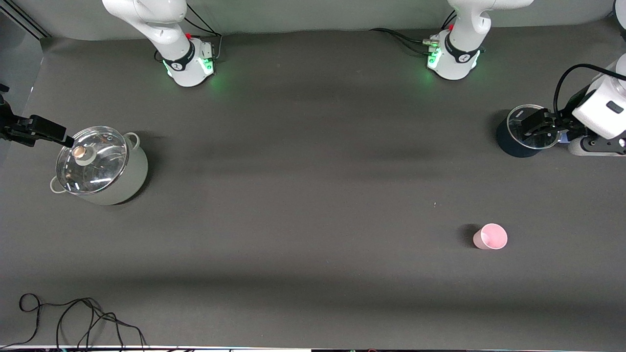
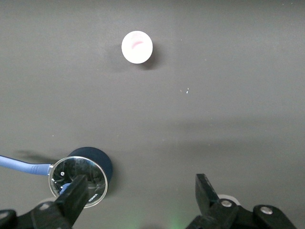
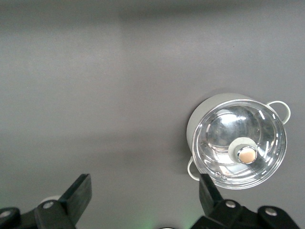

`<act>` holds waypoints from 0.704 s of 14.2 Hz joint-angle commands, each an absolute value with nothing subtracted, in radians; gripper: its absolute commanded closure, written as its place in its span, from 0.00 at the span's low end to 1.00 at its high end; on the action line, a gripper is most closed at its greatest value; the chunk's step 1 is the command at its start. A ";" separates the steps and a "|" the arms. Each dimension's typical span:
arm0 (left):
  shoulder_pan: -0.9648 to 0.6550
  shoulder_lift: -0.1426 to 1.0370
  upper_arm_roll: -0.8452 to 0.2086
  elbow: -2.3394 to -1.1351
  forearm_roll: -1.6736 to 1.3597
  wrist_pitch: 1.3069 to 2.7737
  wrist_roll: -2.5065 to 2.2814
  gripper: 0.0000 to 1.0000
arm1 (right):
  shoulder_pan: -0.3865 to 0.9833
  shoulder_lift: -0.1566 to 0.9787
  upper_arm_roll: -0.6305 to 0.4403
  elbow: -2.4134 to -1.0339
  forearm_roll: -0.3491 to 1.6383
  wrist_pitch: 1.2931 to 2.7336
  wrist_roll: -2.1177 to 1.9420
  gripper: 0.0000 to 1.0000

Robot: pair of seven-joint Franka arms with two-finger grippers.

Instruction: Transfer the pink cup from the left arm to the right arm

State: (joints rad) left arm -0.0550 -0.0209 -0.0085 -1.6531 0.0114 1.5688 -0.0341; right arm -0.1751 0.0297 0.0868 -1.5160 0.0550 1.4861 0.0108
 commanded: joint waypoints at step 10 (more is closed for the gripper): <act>-0.063 0.012 -0.002 -1.608 0.025 1.569 -0.020 0.00 | -0.179 0.045 0.087 -1.485 0.048 1.463 -0.008 0.00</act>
